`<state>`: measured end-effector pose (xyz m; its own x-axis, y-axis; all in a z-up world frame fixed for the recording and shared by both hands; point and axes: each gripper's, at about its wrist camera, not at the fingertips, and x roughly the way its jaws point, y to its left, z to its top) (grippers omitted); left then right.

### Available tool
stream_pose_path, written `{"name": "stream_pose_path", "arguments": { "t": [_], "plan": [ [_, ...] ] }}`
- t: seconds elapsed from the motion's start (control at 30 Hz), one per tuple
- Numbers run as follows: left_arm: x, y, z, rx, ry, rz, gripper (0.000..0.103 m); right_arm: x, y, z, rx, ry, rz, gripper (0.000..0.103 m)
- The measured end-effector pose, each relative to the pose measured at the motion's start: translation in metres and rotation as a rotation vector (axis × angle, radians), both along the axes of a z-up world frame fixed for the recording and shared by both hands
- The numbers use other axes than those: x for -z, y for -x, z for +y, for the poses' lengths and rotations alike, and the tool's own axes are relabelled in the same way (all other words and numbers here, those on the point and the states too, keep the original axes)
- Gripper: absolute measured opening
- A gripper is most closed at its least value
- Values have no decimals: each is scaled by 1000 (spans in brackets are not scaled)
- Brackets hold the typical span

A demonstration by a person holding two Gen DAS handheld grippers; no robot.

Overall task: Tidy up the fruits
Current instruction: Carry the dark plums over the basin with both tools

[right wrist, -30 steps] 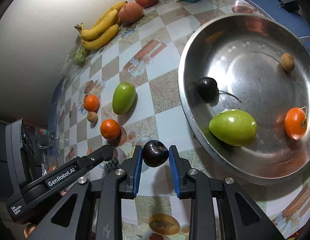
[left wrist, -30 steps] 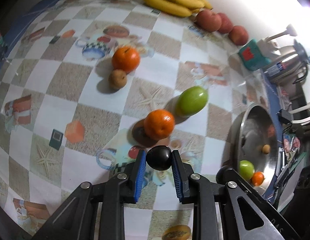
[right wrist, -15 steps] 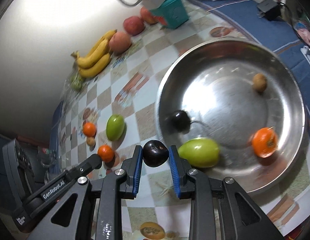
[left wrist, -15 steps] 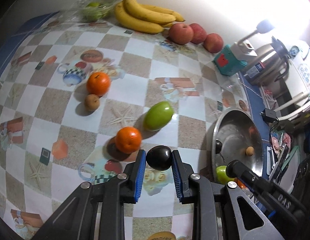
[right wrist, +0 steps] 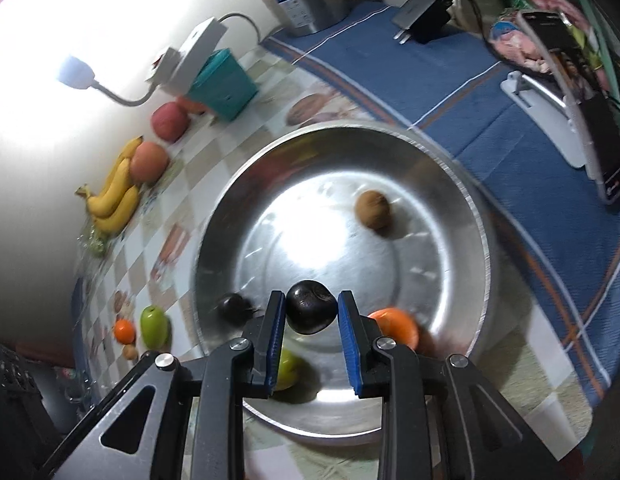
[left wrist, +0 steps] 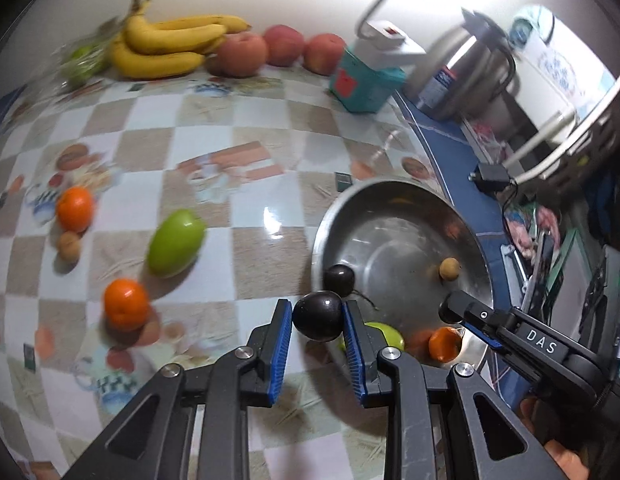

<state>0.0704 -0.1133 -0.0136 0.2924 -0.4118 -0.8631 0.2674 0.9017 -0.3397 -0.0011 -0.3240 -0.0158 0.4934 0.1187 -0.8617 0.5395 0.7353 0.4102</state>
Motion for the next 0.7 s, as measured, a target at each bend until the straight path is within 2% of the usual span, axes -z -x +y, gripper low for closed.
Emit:
{"name": "stream_pose_path", "arguments": {
  "t": [0.13,0.27,0.7],
  "plan": [
    [-1,-12,-19,25,2,-5,28,1,-7,-5,2,-2,-4,28],
    [-1,-26,-39,55,-25,-29,28,0,-17,-5,-10,38,-8,28],
    [30,-50,-86,119,-32,29,28,17,-29,-13,-14,52,32,28]
  ]
}}
